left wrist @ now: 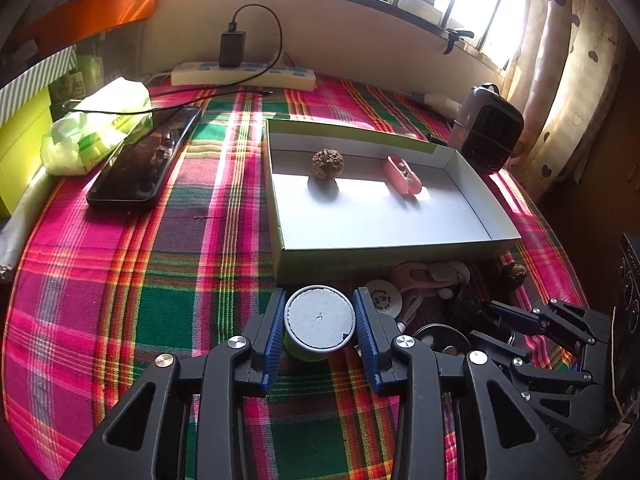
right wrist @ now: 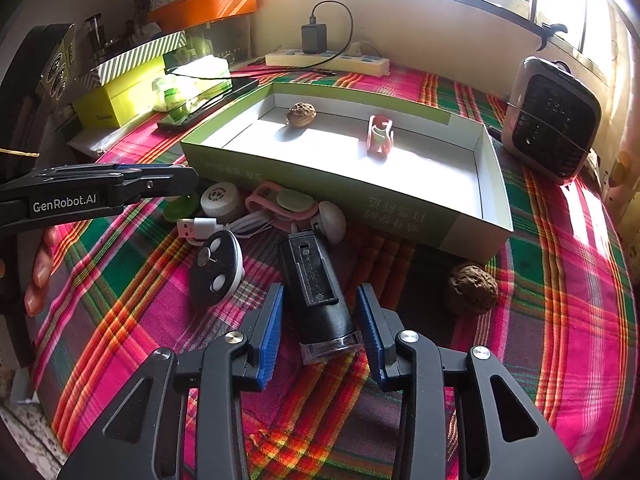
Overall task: Organize objects
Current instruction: 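Grasp the black flashlight with the right gripper, then carry spool and flashlight into the white box and open both grippers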
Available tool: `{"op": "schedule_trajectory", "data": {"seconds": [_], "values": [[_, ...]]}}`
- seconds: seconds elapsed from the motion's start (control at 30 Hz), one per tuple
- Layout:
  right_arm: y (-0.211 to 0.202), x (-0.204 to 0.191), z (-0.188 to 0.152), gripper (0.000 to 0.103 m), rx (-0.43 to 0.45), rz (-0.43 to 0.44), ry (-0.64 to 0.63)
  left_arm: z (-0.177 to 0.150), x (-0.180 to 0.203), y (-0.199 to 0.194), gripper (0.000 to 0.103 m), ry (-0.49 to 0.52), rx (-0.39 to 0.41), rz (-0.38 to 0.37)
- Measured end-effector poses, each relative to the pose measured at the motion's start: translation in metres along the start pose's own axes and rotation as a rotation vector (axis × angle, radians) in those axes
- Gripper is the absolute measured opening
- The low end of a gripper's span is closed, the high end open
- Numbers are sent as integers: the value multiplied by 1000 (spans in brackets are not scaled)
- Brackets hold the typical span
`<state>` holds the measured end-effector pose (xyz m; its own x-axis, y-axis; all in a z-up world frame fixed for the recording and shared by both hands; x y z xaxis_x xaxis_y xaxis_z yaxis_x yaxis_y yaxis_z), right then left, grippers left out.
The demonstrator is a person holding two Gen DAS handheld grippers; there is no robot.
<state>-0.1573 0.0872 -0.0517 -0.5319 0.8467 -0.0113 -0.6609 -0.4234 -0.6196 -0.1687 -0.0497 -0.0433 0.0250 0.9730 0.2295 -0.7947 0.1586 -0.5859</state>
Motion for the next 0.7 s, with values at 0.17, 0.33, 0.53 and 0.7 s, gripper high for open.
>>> {"op": "schedule_trajectory", "data": {"seconds": [0.17, 0.33, 0.53, 0.7], "values": [[0, 0, 0, 29, 1, 2, -1, 0, 0, -1, 32, -1, 1, 2], [-1, 1, 0, 29, 3, -3, 1, 0, 0, -3, 32, -1, 4, 4], [-5, 2, 0, 29, 18, -7, 19, 2, 1, -6, 32, 1, 9, 0], [-8, 4, 0, 29, 26, -13, 32, 4, 3, -10, 32, 7, 16, -3]]}}
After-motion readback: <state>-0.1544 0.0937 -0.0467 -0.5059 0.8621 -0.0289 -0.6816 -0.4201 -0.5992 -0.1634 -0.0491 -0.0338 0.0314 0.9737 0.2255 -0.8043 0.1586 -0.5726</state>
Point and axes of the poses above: each gripper's, at about its wrist camera, not at the fingertips, and y roughly the way its jaws point, x to its right, z to its top, the point moved 8 cm from there along y, roughly the way its jaws point, and after that the axes turned 13 degrees about x, right-handed, at the moved point
